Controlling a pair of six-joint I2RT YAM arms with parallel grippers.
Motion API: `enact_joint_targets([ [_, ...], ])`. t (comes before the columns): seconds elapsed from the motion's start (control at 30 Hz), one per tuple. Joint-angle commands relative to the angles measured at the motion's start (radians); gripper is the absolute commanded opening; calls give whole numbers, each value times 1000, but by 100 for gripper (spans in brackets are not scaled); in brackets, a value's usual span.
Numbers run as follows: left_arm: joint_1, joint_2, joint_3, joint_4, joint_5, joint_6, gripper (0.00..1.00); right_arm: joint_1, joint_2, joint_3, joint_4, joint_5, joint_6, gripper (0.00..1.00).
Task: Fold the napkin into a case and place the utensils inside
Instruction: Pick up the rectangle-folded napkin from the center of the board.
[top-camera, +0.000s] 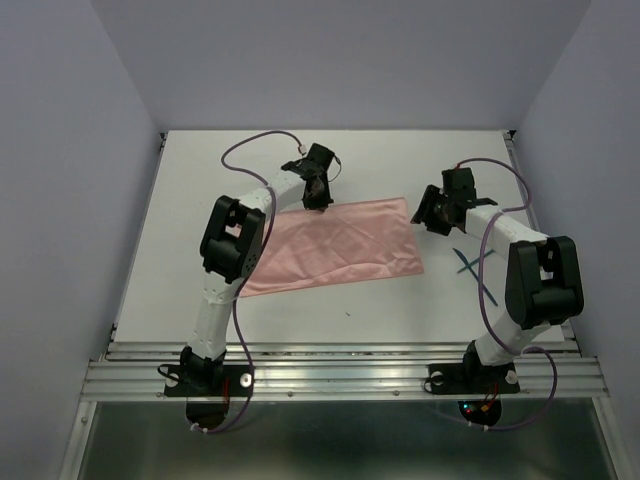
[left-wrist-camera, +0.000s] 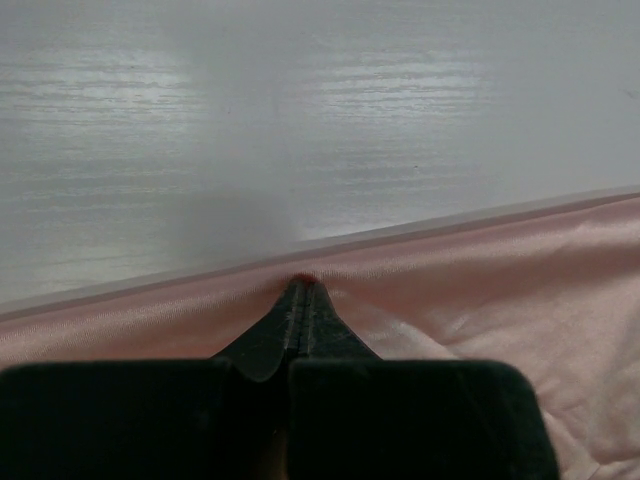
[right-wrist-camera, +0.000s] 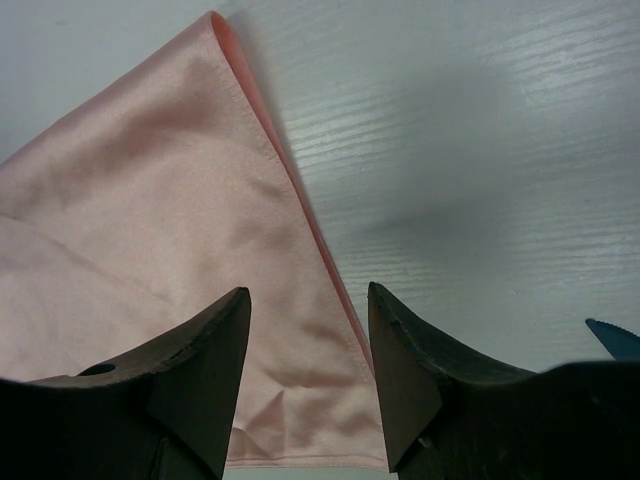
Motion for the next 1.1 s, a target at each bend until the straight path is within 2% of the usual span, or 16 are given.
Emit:
enact_joint_targets([
  [0.0, -2, -11, 23, 5, -32, 4, 0, 3, -1, 18, -2, 11, -22, 59],
  [0.13, -1, -1, 21, 6, -61, 6, 0, 3, 25, 31, -7, 1, -38, 65],
  [0.4, -1, 6, 13, 9, -64, 7, 0, 26, 78, 67, -24, -50, -107, 65],
  [0.63, 1, 27, 33, -3, -59, 19, 0, 63, 170, 92, -25, -35, -134, 63],
  [0.77, 1, 42, 27, 12, -30, 25, 0, 81, 244, 132, -36, -80, -166, 63],
  [0.87, 1, 59, 33, 11, -18, 25, 0, 92, 276, 144, -33, -88, -164, 56],
  [1.03, 1, 61, 32, 8, -18, 35, 0, 101, 276, 143, -33, -81, -169, 32],
  [1.07, 1, 61, 32, 9, -20, 35, 0, 101, 275, 141, -33, -73, -170, 31],
])
